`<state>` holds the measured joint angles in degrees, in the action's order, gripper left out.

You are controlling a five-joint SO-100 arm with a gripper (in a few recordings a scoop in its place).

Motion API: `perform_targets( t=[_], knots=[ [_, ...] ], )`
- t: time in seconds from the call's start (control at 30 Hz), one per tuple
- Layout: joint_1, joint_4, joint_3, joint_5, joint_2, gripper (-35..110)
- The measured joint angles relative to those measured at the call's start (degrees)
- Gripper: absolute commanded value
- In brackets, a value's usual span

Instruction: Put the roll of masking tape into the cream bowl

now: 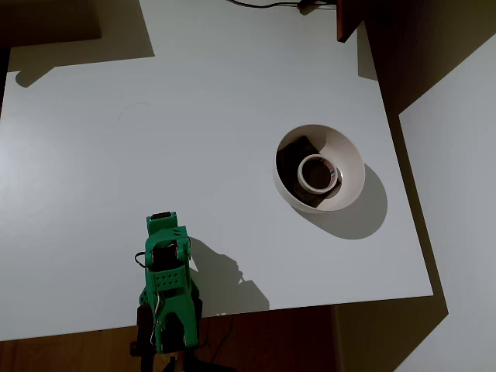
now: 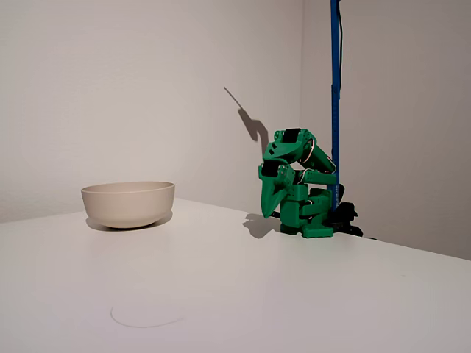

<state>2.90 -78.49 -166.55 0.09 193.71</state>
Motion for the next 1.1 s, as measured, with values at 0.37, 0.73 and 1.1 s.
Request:
perform_targets(
  t=[0.37,0.73,1.1],
  knots=[
    [-0.4,-0.4,-0.2,1.7,0.1,-6],
    [-0.4,-0.4,-0.2,1.7,0.1,-6],
    [-0.4,-0.4,-0.2,1.7,0.1,-8]
  ],
)
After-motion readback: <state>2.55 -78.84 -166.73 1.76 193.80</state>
